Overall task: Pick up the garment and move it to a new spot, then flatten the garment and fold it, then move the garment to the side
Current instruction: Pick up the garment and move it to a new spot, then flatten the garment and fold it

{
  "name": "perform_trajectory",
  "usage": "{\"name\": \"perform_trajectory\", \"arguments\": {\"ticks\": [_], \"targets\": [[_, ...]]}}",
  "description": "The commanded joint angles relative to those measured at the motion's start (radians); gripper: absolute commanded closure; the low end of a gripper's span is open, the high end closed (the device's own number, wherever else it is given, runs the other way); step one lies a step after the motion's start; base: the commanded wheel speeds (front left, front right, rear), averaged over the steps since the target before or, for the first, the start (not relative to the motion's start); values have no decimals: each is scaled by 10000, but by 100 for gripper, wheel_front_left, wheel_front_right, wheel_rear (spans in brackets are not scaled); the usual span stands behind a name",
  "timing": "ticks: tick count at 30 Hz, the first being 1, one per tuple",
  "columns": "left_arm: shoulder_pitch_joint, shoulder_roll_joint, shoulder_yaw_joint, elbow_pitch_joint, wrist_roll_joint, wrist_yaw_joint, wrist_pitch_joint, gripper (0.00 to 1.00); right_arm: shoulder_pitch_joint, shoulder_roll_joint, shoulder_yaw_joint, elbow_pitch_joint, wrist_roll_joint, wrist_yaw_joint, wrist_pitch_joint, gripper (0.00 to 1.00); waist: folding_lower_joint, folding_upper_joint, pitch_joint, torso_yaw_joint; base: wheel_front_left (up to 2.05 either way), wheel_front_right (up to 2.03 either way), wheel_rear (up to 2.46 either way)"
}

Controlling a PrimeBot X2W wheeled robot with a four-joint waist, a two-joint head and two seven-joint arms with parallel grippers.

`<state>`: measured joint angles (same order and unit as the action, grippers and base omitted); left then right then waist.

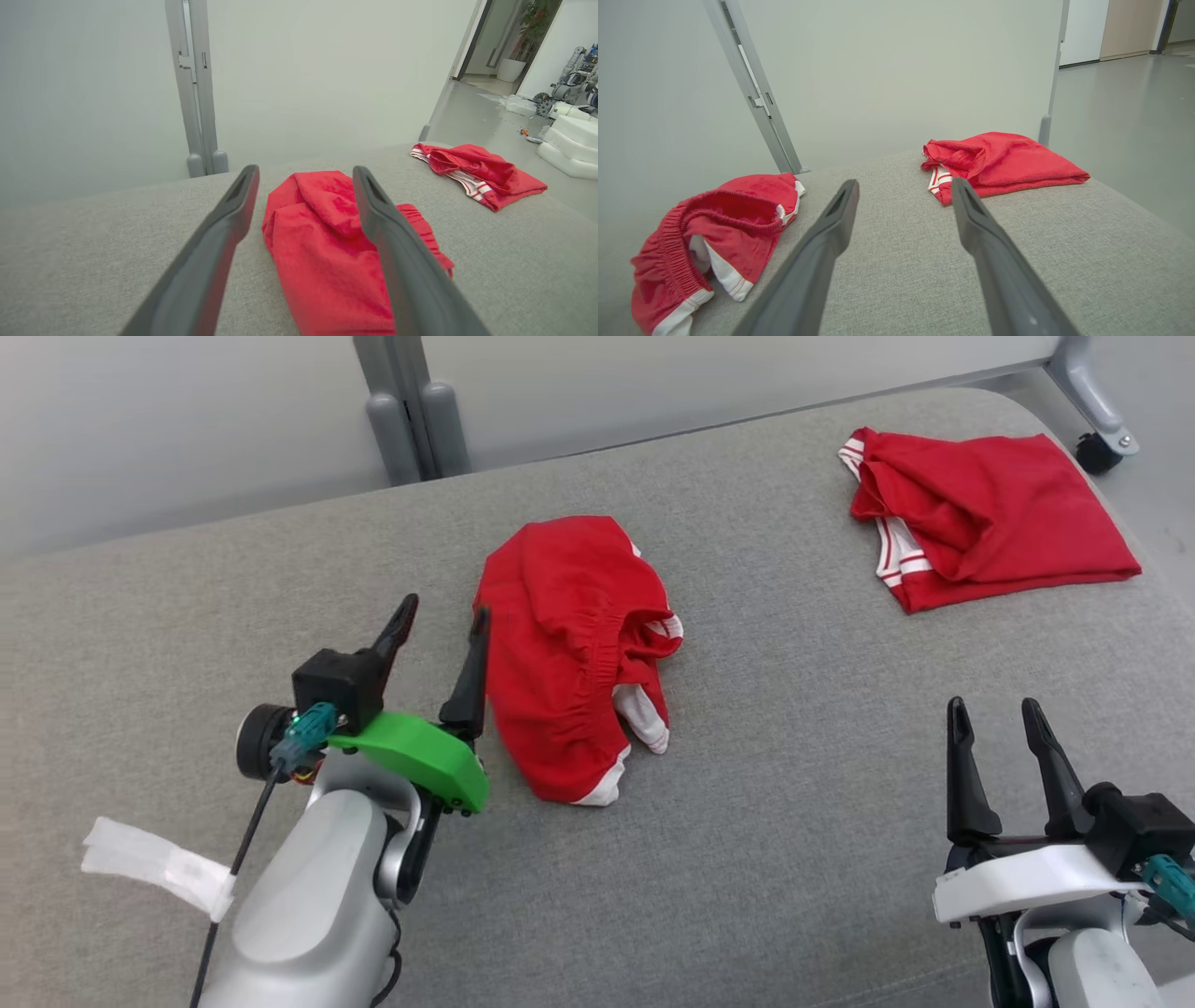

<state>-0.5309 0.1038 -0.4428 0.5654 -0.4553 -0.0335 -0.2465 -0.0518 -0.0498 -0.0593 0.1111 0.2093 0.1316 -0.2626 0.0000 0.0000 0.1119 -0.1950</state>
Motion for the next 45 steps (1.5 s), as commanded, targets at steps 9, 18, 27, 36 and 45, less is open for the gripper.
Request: {"name": "perform_trajectory", "arguments": {"ticks": [9,18,27,36,45], "targets": [[1246,896,787,-1015,14,435,-184,0,426,-13,-29,-37,-201,-19,-28,0,0,0,-938,1246,0,0,0],[2999,1836,1591,-2424,-185,670,-187,0,658,-14,75,0,-259,-19,-28,0,0,0,-1239,1651,0,0,0],[4545,1978,1863,-3543,-85,640,-184,0,757,-182,324,-62,-296,-19,-28,0,0,0,-1340,1778,0,0,0],[5397,1957,2163,-4252,10,928,-186,0,1077,-338,671,-86,-304,-19,-28,0,0,0,-1392,1831,0,0,0],[5710,1981,2231,-4626,-55,1139,-100,0,1281,-292,889,-235,-288,-19,-27,0,0,0,-1445,1839,0,0,0]]}}
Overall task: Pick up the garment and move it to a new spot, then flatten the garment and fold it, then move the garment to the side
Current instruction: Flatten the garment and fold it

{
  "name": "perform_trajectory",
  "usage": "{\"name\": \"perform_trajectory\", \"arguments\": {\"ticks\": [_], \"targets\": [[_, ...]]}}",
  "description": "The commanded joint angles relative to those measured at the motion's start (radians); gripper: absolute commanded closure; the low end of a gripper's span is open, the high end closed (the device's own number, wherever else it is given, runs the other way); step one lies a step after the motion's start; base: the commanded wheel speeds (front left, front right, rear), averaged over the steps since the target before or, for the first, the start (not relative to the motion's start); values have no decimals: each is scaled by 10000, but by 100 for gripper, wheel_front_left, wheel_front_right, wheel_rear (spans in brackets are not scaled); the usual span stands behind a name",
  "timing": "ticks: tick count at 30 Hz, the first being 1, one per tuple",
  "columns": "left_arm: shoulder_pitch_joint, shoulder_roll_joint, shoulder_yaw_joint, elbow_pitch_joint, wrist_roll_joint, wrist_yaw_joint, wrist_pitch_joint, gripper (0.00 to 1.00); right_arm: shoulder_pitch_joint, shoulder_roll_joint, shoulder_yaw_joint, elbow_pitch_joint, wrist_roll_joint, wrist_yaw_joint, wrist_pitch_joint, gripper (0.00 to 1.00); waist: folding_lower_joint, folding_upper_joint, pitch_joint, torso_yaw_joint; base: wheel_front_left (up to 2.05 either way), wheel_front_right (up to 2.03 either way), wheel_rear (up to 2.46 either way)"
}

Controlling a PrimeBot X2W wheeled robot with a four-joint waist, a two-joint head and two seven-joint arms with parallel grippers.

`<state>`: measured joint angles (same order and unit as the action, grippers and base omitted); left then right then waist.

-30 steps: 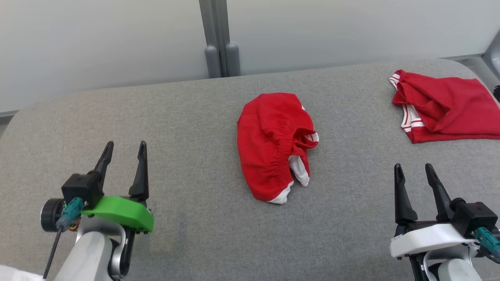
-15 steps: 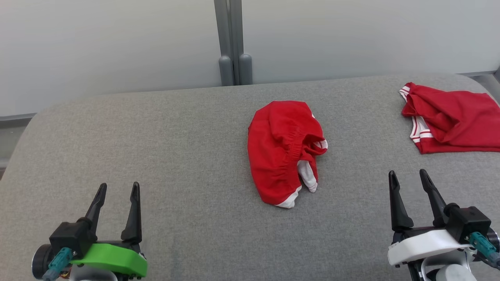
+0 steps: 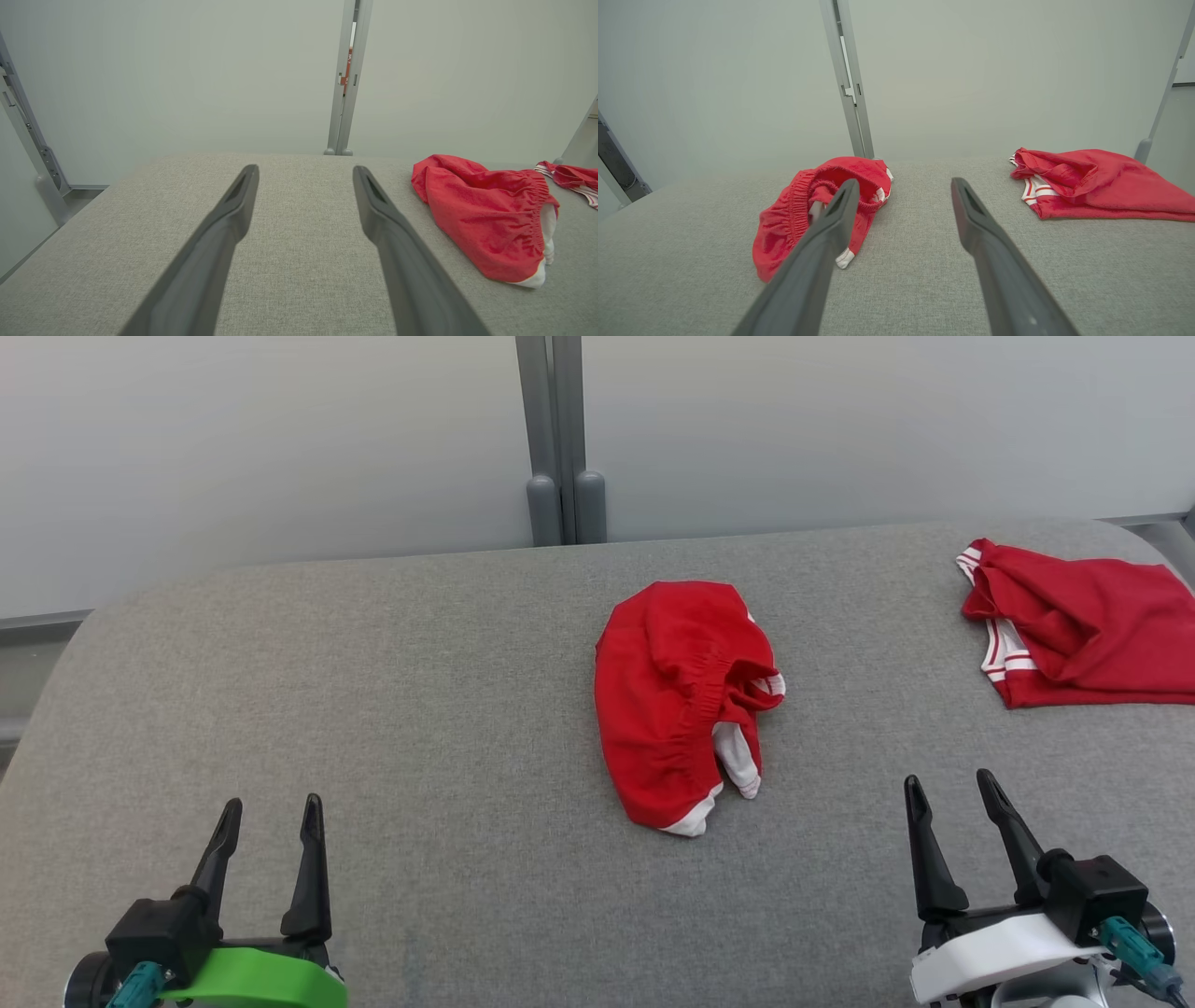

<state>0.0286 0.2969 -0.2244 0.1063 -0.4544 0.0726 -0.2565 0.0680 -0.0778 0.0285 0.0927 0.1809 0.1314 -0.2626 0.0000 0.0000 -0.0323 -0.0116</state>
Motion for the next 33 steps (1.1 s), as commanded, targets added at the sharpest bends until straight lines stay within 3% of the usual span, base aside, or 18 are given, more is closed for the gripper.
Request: {"name": "perform_trajectory", "arguments": {"ticks": [1,33], "targets": [[114,66,53,-76,-99,67,32,0,83,-8,25,-70,10,-17,-14,0,0,0,-7,14,0,0,0],[40,334,30,-484,-383,277,559,0,86,67,39,-27,66,-18,58,0,0,0,-63,90,0,0,0]]}}
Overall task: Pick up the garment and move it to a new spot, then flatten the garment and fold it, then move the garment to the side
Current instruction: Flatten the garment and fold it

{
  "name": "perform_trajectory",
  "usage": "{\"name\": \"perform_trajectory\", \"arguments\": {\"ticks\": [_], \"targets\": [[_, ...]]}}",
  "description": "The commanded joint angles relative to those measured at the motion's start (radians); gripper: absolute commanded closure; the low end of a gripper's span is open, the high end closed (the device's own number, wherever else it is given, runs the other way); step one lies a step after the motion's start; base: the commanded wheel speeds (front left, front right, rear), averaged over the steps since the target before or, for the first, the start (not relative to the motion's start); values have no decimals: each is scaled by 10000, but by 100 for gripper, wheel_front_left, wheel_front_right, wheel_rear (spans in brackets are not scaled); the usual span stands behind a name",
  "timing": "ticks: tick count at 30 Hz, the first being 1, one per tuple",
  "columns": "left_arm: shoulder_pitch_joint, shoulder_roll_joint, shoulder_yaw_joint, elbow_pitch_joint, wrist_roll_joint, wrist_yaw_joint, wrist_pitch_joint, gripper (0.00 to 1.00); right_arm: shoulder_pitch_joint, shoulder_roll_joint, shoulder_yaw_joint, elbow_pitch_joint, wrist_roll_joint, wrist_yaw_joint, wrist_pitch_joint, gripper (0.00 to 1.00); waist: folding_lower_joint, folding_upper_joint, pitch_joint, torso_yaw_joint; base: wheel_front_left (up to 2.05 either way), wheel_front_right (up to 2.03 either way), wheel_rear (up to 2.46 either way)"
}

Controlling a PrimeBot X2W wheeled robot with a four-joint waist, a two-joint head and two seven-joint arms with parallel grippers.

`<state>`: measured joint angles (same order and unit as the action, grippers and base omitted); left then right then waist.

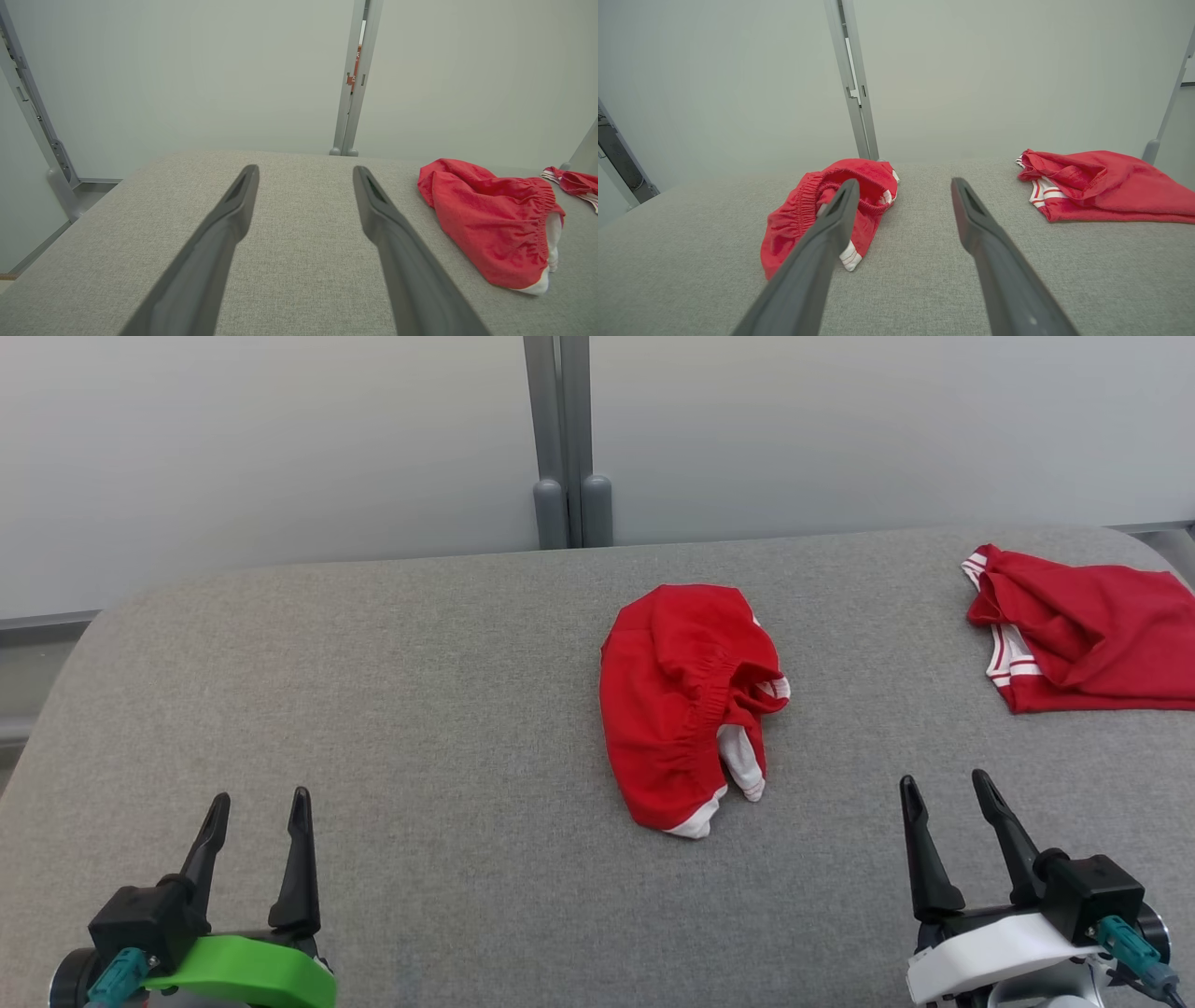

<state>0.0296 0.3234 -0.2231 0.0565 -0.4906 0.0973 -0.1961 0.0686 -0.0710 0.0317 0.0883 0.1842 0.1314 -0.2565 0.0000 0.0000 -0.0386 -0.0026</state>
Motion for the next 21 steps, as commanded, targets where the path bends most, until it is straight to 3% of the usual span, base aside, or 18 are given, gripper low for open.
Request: {"name": "perform_trajectory", "arguments": {"ticks": [1,21], "targets": [[33,72,11,18,-22,44,-46,0,80,4,11,23,40,-17,-5,0,0,0,4,1,0,0,0],[-13,158,-114,-17,-36,160,-37,0,-32,39,171,199,111,-17,-42,0,0,0,38,33,0,0,0]]}}
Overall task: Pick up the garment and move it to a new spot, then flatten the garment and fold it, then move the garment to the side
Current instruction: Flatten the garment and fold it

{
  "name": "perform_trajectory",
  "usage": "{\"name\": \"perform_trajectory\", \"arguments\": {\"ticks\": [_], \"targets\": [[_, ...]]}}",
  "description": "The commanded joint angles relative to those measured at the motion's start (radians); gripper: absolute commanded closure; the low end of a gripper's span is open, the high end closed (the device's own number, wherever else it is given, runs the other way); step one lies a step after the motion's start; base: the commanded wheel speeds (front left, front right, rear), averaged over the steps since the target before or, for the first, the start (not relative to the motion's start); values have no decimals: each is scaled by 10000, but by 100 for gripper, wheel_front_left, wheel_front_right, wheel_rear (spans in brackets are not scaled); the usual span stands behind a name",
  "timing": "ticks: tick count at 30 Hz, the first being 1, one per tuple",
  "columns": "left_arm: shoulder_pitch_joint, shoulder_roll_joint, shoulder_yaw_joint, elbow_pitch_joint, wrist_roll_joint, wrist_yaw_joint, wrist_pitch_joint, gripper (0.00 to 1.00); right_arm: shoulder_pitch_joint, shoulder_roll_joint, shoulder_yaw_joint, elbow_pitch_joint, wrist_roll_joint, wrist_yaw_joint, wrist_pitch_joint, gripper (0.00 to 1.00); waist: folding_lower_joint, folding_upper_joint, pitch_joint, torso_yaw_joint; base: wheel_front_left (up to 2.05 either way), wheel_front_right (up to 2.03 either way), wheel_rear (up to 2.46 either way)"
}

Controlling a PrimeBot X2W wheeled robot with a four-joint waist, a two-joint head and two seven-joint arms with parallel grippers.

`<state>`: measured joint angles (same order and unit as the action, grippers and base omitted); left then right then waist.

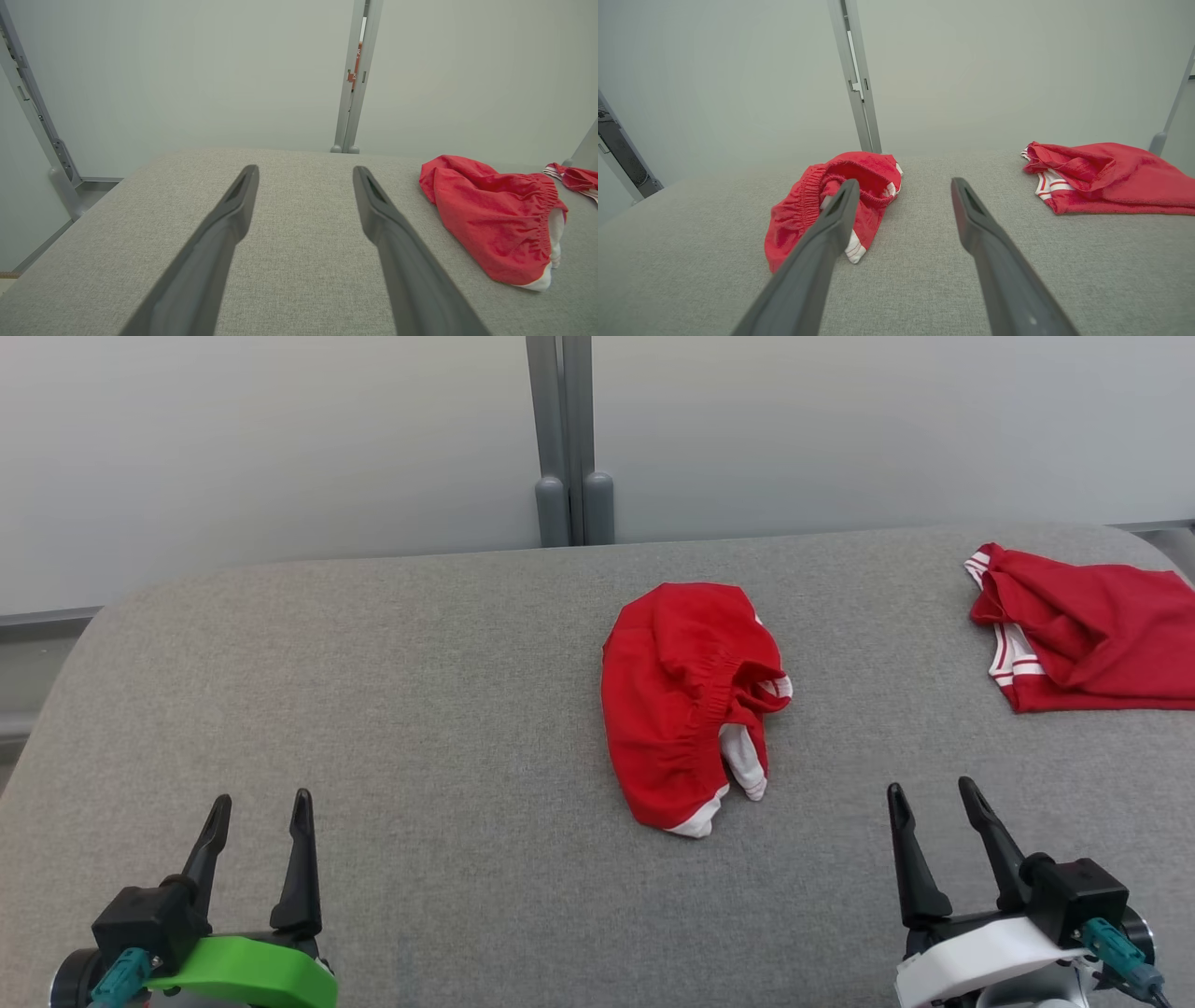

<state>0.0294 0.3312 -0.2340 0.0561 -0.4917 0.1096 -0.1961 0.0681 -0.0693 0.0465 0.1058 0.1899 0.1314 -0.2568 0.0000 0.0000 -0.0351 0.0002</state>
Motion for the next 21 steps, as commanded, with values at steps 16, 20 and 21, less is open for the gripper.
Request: {"name": "perform_trajectory", "arguments": {"ticks": [16,20,21], "targets": [[-543,-53,-362,198,117,-94,-58,0,-2048,72,1642,2164,258,-17,-57,0,0,0,528,872,0,0,0],[-779,-121,-527,264,173,-165,-20,0,-2645,60,1748,3200,343,-18,-67,0,0,0,737,1319,0,0,0],[-851,-137,-580,273,194,-196,-8,0,-2766,61,1722,3419,390,-17,-70,0,0,0,791,1429,0,0,0]]}}
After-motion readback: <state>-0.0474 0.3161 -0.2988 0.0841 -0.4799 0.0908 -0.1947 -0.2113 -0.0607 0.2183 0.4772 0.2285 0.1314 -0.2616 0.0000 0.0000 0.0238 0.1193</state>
